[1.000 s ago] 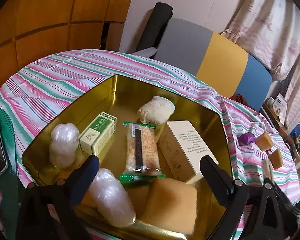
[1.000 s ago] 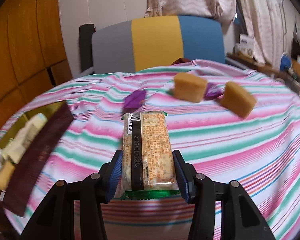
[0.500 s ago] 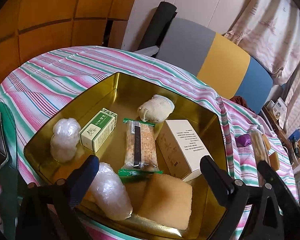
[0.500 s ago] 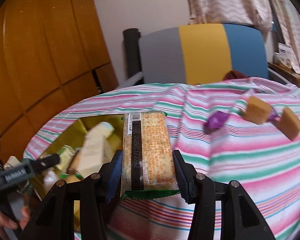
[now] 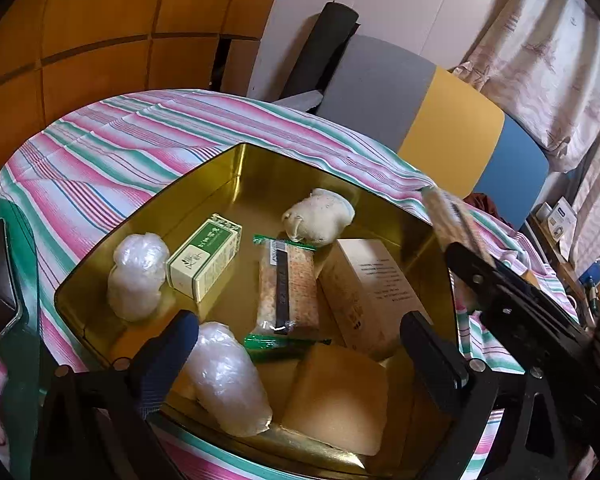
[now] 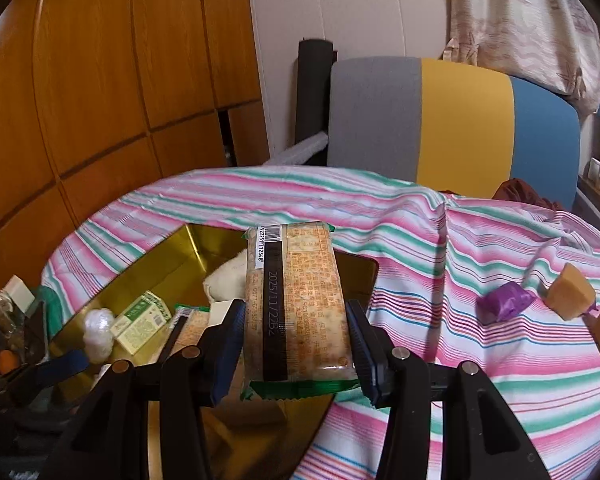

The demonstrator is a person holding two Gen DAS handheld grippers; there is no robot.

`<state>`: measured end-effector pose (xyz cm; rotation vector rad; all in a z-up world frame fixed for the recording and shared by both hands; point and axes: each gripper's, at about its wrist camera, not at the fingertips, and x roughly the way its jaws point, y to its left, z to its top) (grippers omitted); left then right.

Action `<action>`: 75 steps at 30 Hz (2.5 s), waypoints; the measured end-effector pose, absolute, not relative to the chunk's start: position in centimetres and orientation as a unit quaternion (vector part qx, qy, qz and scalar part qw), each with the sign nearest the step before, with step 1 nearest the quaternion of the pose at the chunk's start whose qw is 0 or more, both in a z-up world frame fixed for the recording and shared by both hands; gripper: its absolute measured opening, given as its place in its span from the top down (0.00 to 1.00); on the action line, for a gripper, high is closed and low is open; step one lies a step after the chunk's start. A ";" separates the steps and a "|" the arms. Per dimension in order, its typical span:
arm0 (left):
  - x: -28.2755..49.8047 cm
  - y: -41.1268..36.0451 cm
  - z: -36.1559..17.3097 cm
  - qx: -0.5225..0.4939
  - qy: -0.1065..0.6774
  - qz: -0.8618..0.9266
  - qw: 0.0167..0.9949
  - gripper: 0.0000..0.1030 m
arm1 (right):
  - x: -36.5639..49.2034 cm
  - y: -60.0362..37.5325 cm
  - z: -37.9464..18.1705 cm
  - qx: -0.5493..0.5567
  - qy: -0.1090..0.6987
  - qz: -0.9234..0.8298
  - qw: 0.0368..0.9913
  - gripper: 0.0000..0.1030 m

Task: Organize objects
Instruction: 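Carry both cracker packs to the gold tray and release them inside, then return both grippers to the pile and grasp a yellow sponge with the right gripper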

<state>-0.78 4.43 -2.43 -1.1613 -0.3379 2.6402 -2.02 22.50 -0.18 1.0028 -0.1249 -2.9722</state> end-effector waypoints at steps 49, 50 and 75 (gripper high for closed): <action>-0.3 4.1 -2.6 -0.395 -0.111 0.906 0.103 0.01 | -3.9 23.7 -0.9 0.366 -0.015 -0.930 -0.021 0.51; -0.2 4.2 -2.5 -0.393 -0.111 0.907 0.104 0.01 | -3.7 24.0 -0.9 0.366 -0.020 -0.930 -0.023 0.51; 4.5 12.9 -1.4 -0.378 -0.017 0.902 0.209 0.00 | 4.3 36.1 -4.6 0.379 -0.099 -0.914 -0.103 0.51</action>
